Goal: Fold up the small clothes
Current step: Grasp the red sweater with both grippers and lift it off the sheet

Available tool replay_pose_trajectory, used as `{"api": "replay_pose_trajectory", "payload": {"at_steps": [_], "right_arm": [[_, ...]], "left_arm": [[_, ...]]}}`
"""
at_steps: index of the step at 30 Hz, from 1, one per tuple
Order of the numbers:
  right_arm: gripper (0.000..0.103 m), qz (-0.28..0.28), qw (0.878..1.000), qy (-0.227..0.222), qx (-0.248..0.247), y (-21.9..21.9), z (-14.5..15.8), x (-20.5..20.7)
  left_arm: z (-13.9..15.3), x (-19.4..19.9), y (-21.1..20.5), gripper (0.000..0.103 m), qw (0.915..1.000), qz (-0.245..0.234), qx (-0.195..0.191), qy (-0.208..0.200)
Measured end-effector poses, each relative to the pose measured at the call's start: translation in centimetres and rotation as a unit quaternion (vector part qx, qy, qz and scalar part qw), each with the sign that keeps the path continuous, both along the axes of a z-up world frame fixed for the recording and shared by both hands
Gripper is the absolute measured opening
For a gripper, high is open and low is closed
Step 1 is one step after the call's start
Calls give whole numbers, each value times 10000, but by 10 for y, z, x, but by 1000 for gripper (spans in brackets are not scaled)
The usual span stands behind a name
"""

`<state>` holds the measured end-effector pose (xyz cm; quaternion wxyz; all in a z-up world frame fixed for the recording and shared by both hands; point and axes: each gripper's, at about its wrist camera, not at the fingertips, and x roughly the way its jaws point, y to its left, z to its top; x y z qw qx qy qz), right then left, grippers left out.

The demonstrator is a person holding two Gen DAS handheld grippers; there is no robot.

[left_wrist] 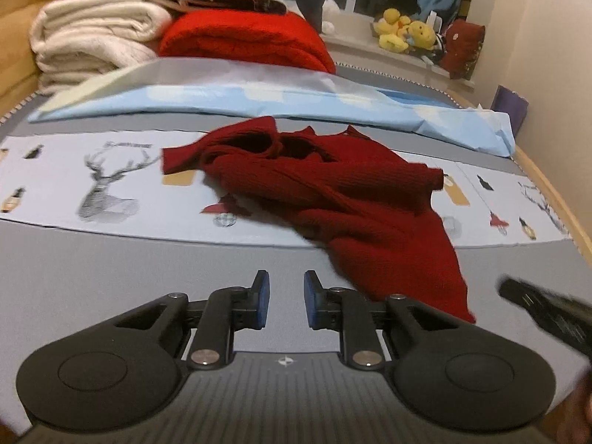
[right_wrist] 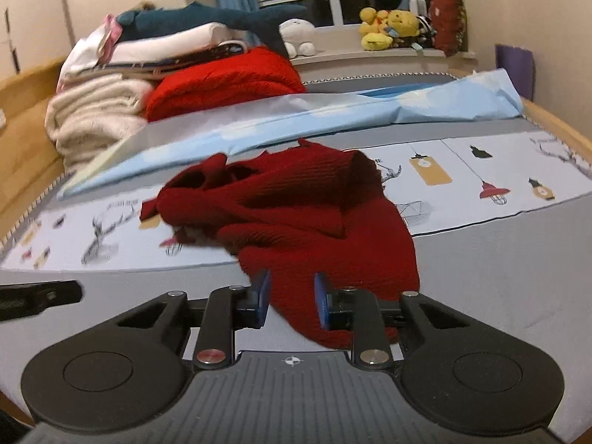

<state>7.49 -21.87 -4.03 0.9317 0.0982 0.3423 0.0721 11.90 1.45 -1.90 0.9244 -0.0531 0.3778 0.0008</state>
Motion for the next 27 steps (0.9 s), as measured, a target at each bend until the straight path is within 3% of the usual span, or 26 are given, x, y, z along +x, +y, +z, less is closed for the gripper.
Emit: {"api": "replay_pose_trajectory", "payload": {"at_steps": [8,10,13,15,17,18,19,24,27], "right_arm": [[28,-262,9993,37,263,-33,3,14],[28,-253,9993,50,278,-36,3,16],[29,-221,9995,58,238,-39,2,18],[29,-230,9994,85,233,-41,2,20],[29,-245,9994,110,239,-43,1,21],[29,-254,9993,116,229,-44,1,21],[29,-267,9993,115,214,-44,2,22],[29,-392,9989,154,211,-47,0,25],[29,-540,9983,81,195,-50,1,26]], "left_arm": [[-52,128,-25,25,9926,147,-1168,298],[-68,157,-29,39,9891,395,-1347,442],[-83,190,-34,53,9790,724,-1821,562],[-95,208,-36,56,9744,880,-1924,764],[-101,219,-38,44,9784,911,-1661,821],[-101,223,-37,19,9807,862,-1530,859],[-101,226,-32,14,9817,772,-1462,944],[-63,181,20,10,9880,206,-1324,774],[-39,138,75,9,9869,48,-1286,974]]}}
